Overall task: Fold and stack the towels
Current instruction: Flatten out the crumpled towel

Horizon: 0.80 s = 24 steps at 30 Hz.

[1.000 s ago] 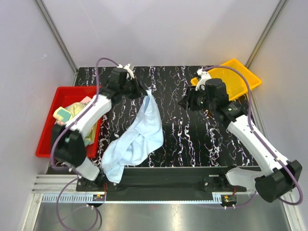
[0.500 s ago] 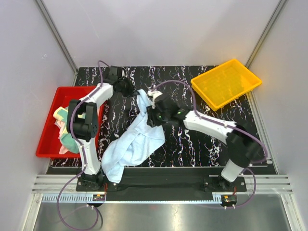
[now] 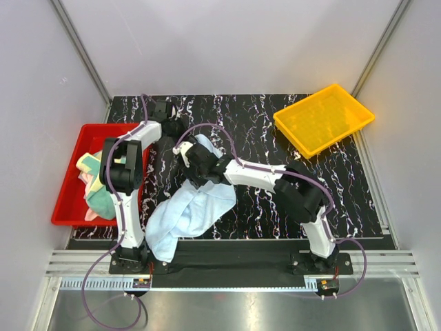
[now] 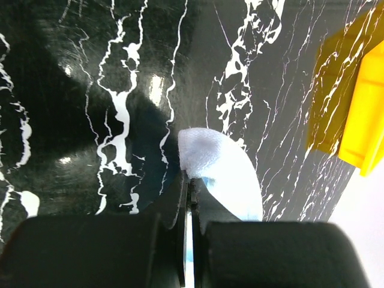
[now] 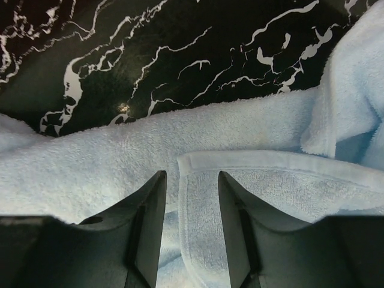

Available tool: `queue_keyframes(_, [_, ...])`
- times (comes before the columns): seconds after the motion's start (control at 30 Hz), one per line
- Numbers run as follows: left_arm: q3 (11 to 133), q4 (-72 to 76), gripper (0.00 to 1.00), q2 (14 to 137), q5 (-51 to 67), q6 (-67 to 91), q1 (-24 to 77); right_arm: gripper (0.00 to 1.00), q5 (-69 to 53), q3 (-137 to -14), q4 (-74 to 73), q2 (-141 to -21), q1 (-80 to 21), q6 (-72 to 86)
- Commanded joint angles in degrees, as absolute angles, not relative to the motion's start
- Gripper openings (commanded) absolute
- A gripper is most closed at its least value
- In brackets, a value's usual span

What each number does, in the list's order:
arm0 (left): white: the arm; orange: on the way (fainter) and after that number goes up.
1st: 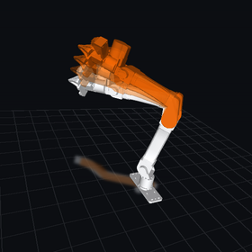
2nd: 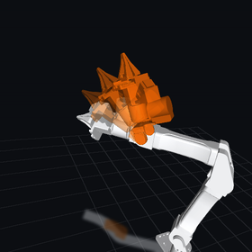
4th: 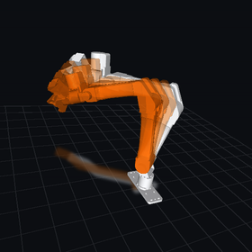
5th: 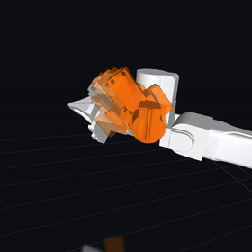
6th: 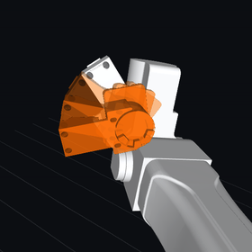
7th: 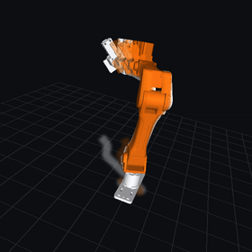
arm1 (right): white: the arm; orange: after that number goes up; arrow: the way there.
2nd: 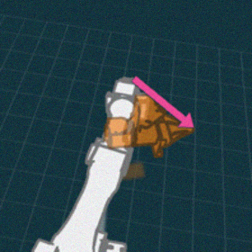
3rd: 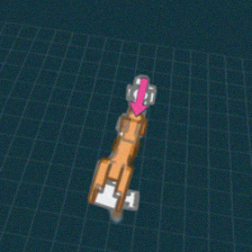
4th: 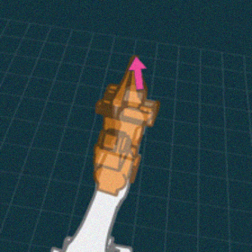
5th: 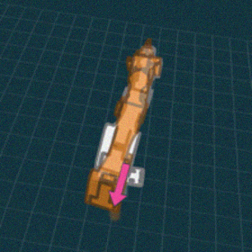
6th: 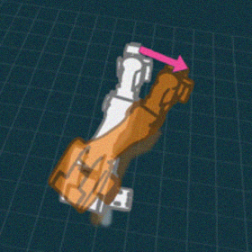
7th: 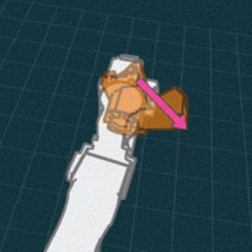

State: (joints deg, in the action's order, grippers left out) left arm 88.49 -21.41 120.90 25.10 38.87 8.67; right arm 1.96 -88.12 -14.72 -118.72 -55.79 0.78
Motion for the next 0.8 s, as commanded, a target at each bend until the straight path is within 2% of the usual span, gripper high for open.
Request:
queue_keyframes(0.0, [89.82,-19.16,0.0,120.85,27.42,37.71,7.91,0.47,2.99,-91.14,-15.73,-120.75,-55.81,-2.02])
queue_keyframes(0.3, [89.74,-19.07,0.0,121.29,27.07,37.53,7.73,0.46,4.66,-89.83,-15.21,-123.13,-56.16,-1.67])
queue_keyframes(0.37, [89.56,-18.9,0.0,121.29,27.07,37.53,7.73,0.4,5.36,-89.04,-14.42,-122.96,-56.16,-1.58])
queue_keyframes(0.4, [89.47,-19.07,0.0,121.2,26.9,37.44,7.65,0.29,5.71,-88.69,-14.07,-122.52,-56.16,-1.41])
queue_keyframes(0.47, [89.47,-19.51,0.0,120.85,26.55,37.0,7.65,0.19,7.38,-87.63,-13.28,-121.73,-56.16,-1.06])
queue_keyframes(0.5, [89.47,-19.86,0.0,120.76,25.85,36.74,7.73,0.11,7.9,-87.45,-13.18,-120.51,-56.08,-0.97])
queue_keyframes(0.57, [89.56,-20.65,0.0,120.15,24.88,36.04,7.65,0.06,10.36,-86.84,-13.27,-119.19,-56.16,-0.35])
queue_keyframes(0.6, [89.65,-20.92,0.0,119.89,23.83,35.51,7.65,0.0,11.42,-86.57,-13.27,-117.7,-56.16,-0.35])
queue_keyframes(0.77, [90.17,-24.08,0.0,116.81,19.34,33.93,7.65,0.0,18.36,-84.99,-15.11,-112.77,-55.81,1.93])
